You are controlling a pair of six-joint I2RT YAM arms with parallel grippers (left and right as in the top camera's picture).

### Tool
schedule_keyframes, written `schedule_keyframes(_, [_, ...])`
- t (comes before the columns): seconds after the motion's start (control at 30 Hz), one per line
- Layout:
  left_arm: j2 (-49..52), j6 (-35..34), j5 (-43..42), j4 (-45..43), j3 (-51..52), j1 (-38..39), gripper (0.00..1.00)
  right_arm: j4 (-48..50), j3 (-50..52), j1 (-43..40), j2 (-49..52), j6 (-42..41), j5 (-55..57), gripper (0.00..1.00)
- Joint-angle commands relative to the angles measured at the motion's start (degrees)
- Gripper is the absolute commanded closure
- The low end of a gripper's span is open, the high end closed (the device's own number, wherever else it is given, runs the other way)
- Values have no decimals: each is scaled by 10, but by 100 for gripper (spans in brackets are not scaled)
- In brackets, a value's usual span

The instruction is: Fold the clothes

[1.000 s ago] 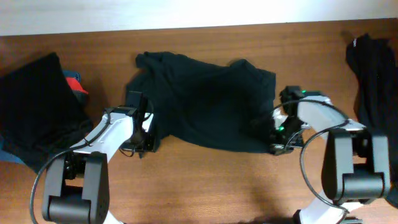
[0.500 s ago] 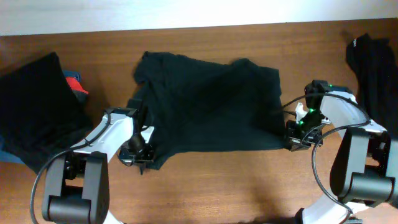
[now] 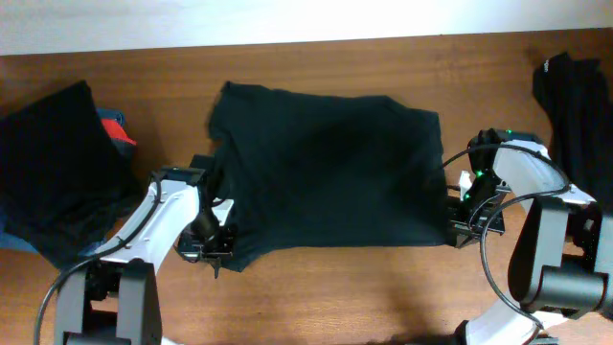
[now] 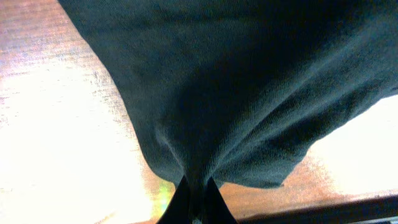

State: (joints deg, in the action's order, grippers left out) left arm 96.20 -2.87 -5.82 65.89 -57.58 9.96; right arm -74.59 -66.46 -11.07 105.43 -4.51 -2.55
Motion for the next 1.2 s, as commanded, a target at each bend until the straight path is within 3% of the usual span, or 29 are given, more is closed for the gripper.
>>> schedule_keyframes(0.0, [-13, -8, -5, 3, 3, 0, 100, -3, -9, -3, -9, -7, 12, 95])
schedule_keyframes(0.23, [-28, -8, -7, 10, 3, 0, 100, -9, -9, -3, -9, -7, -3, 96])
schedule_keyframes(0.57, [-191, -8, -6, -48, 3, 0, 100, 11, -9, -2, -12, 1, -38, 96])
schedule_keyframes(0.97, [-193, -8, -3, -204, 3, 0, 100, 44, -27, -2, -36, 47, -92, 96])
schedule_keyframes(1.17, [-193, -8, 57, -234, 3, 0, 100, 52, -61, -2, -36, 47, -93, 96])
